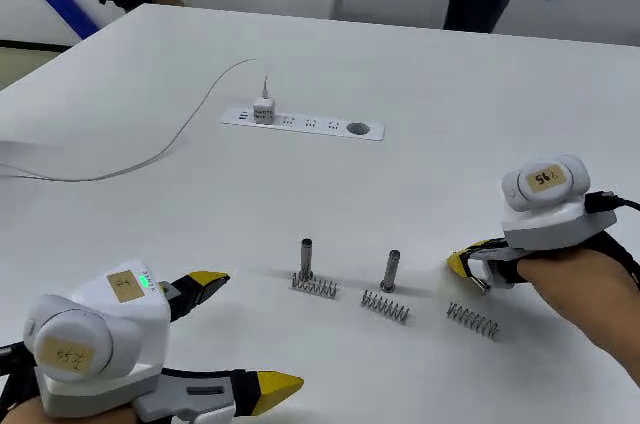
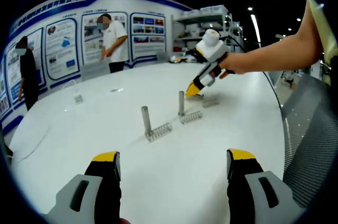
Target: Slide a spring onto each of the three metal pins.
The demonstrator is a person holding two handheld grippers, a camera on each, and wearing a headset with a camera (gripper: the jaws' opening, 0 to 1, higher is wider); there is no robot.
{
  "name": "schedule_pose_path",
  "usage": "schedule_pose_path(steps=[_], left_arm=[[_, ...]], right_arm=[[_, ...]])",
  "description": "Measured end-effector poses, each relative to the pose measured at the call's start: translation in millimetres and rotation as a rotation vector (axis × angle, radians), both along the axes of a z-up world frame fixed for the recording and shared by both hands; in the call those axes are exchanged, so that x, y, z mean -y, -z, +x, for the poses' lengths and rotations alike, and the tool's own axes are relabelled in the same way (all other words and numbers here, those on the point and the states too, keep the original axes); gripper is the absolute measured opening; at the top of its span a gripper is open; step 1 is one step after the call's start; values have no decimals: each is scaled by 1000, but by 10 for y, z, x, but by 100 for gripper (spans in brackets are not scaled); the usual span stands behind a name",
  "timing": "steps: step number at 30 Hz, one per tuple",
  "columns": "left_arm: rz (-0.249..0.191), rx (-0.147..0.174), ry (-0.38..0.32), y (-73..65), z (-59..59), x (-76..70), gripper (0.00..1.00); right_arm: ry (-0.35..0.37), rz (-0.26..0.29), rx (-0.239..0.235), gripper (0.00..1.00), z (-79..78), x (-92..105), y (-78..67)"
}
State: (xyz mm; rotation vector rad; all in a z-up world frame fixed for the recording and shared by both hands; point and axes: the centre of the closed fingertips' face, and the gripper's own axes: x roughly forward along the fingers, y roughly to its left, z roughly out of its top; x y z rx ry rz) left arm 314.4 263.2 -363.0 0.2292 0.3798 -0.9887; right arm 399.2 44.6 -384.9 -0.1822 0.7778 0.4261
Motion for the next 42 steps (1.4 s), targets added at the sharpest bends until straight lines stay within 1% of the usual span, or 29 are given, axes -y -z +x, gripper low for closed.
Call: schedule_pose_path(steps=[2,8,15,20,30,35,42], left_arm=[[-1,2,0,-8,5,1,84],[-6,8,4,-35,-2,19,84],[-8,10,9,-41,-25,29,84],[-10,14,10,-53,-31,34,83],[-16,22,9,-83,-25,52,83],[-21,25,6,-104,-36,58,83],[-20,27,2,-107,-66,46,84]], right_arm=[[0,13,12,9,-16,-7,-72],[6,30,41,9,-93,7,-206],[12,38,61,9,-233,21,-291],[18,40,70,9,-310,57,-315],[23,43,69,9,-431,108,-315],[24,45,65,9,-455,124,-308],[13,40,72,10,-450,107,-298]])
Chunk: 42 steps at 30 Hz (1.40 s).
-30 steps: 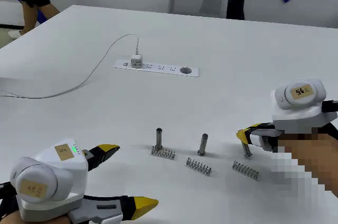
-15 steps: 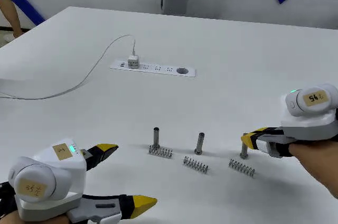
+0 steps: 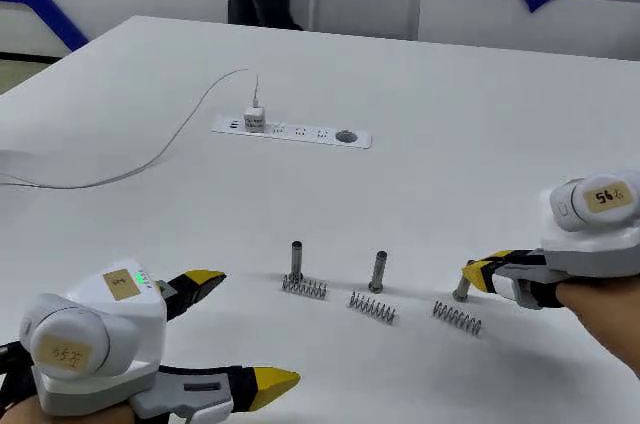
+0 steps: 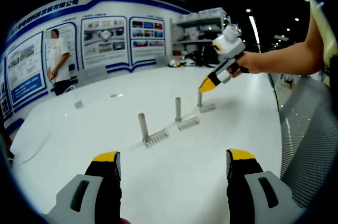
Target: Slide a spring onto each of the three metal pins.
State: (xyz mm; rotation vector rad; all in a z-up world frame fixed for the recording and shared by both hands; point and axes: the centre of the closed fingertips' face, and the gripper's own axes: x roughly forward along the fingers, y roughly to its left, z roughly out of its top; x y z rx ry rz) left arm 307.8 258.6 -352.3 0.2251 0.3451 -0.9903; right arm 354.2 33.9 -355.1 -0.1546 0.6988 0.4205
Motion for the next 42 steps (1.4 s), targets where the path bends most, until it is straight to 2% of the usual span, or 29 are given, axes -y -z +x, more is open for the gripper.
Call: schedule_pose_path(steps=[13,21,32,36,42], left_arm=[[0,8,-1,-38,23,13,84],[4,6,2,-25,11,16,84],[5,3,1,-22,4,21,84],[5,1,-1,-16,-1,20,84],[4,-1,-5,-11,-13,15,83]], right_arm=[[-12,-5,15,14,-119,76,-41],[-55,-21,-9,14,-253,85,3],[-233,-73,-33,14,-288,-220,125],[-300,-141,-38,14,-257,-305,183],[-361,-194,-77,14,-209,-371,285]])
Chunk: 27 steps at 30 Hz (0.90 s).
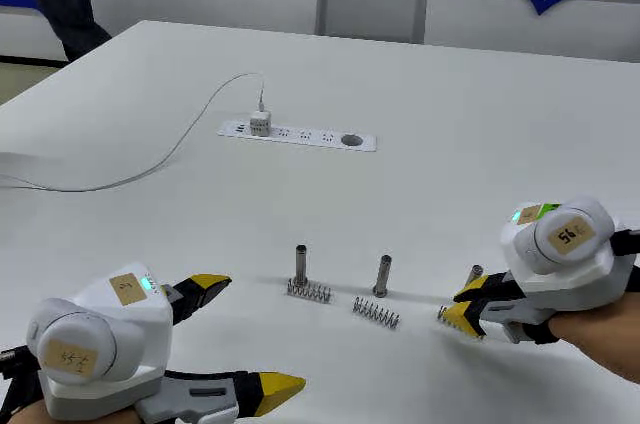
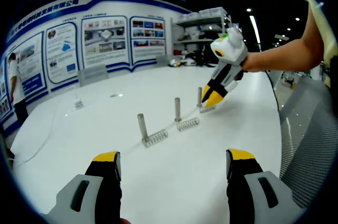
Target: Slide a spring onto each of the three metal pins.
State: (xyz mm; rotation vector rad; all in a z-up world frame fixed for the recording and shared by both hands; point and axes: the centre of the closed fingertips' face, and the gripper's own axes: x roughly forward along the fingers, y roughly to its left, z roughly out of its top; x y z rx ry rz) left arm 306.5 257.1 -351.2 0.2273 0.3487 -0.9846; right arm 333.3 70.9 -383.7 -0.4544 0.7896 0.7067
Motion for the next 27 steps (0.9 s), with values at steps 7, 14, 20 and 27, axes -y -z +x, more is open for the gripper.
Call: schedule_pose_path(steps=[7,14,20,27], left_arm=[[1,-4,-4,25,-13,-12,83],[1,-5,-8,30,-15,-19,83],[4,-5,-10,39,-13,-30,83],[2,-6,-13,35,-15,-24,83]], right_arm=[[-45,-52,-49,14,36,-32,98],[-74,-84,-87,14,45,-29,185],[-91,-99,-105,14,45,-21,221],[-98,-91,-119,12,40,-30,223]])
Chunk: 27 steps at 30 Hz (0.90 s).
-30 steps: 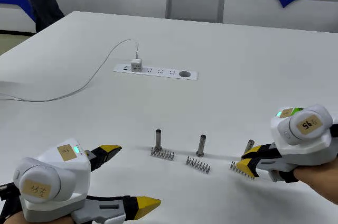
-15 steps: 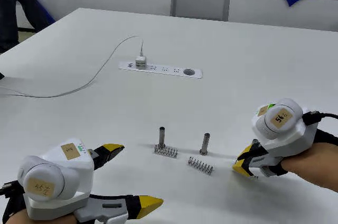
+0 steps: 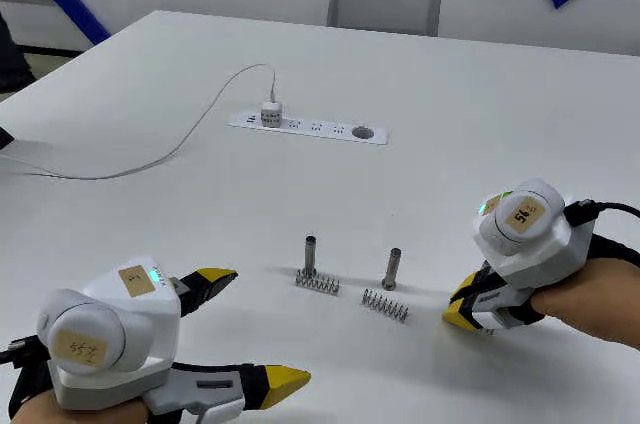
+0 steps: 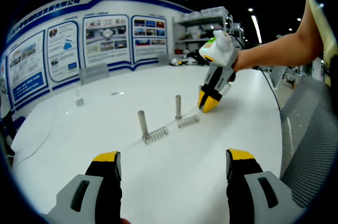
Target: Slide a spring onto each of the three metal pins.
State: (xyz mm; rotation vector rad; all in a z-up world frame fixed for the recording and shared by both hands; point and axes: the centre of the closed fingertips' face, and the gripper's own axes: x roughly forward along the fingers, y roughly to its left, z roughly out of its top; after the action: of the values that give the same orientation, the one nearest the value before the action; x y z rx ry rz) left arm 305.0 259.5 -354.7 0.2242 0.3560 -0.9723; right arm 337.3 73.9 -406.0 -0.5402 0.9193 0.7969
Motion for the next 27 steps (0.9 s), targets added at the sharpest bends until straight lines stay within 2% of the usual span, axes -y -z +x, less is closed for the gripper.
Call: schedule_pose_path(steps=[5,21,27], left_arm=[[1,0,1,1,-6,4,83],[1,2,9,-6,-4,38,83],[0,1,11,-4,-11,41,83]], right_arm=[[-2,-2,7,12,-5,4,-8],[26,50,75,12,-52,3,-223],[39,65,87,12,-76,14,-257]])
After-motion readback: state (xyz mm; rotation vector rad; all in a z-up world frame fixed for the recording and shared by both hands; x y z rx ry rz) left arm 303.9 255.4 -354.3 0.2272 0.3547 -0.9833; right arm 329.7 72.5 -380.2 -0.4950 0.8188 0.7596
